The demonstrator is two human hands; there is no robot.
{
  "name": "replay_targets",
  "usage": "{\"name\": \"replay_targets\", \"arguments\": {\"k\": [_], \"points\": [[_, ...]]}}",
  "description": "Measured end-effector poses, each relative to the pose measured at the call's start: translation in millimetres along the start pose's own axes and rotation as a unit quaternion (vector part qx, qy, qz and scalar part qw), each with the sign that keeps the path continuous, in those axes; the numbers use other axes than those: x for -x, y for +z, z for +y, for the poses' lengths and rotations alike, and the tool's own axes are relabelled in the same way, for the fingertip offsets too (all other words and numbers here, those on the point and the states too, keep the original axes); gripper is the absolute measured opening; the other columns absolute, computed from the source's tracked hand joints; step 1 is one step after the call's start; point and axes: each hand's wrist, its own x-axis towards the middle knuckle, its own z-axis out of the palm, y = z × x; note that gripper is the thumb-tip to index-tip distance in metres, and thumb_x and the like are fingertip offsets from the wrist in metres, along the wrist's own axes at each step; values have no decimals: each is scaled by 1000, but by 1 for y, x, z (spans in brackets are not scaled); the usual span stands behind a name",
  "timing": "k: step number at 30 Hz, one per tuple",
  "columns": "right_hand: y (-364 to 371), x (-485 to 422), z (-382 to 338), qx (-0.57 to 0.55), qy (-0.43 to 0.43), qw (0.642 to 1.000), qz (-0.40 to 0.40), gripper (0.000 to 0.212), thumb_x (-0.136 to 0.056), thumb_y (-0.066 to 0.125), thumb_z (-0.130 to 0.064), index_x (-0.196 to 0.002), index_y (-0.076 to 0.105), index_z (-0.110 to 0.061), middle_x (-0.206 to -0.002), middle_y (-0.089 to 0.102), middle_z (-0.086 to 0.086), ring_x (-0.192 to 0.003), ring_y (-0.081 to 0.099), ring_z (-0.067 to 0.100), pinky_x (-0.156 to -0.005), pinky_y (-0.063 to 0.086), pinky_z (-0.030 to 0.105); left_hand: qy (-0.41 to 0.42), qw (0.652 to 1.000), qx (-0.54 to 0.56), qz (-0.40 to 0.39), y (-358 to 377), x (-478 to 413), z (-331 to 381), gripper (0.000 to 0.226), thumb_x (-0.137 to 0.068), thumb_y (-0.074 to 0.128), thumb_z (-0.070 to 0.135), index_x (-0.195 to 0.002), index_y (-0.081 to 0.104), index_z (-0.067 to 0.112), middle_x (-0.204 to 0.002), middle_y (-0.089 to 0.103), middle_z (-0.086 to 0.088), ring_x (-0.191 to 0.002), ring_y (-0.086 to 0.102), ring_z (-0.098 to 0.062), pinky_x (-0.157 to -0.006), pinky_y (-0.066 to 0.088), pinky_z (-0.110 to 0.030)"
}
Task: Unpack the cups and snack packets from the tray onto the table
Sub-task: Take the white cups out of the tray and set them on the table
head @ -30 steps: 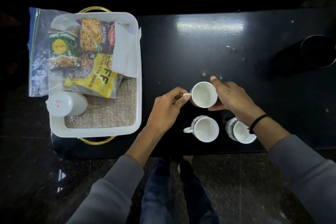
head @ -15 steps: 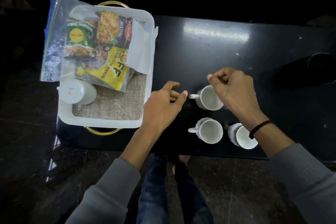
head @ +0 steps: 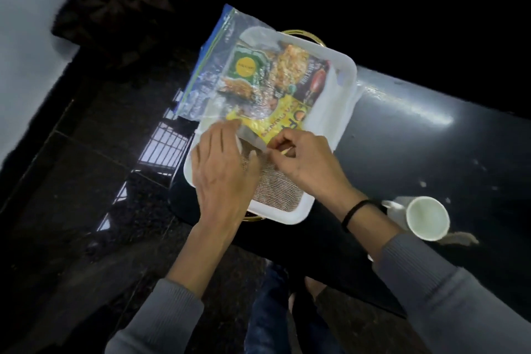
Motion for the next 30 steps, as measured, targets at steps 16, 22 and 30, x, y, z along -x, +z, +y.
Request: {"name": "replay_targets", "arguments": {"k": [16, 22, 30], "points": [[38, -17, 2, -48, 48, 987, -146, 44, -101, 57, -34, -143, 53, -22, -143, 63, -1, -128, 61, 21, -104, 53, 49, -29, 997, -68, -15, 23, -20, -55, 75, -63, 85, 55, -122, 58, 17, -105, 67, 1, -99, 62, -26, -59, 48, -34], [15, 5, 13, -148, 76, 981, -102, 36, -99, 55, -53, -120, 69, -28, -119, 74, -5, -94, 77, 16, -94, 60, 44, -145, 989, 11, -22, 20, -1, -29, 79, -57, 69, 82, -112, 54, 28, -91, 56, 16, -82, 52, -10, -65, 35, -28], [-32, 38, 30, -154, 56, 986, -32, 40, -90, 48, -74, -105, 73, -46, -97, 76, -24, -89, 69, -9, -86, 57, 29, -225, 962, 143, -65, 5, 11, 23, 76, -48, 59, 99, -94, 55, 39, -85, 68, 17, -86, 68, -12, -82, 56, -44]]}}
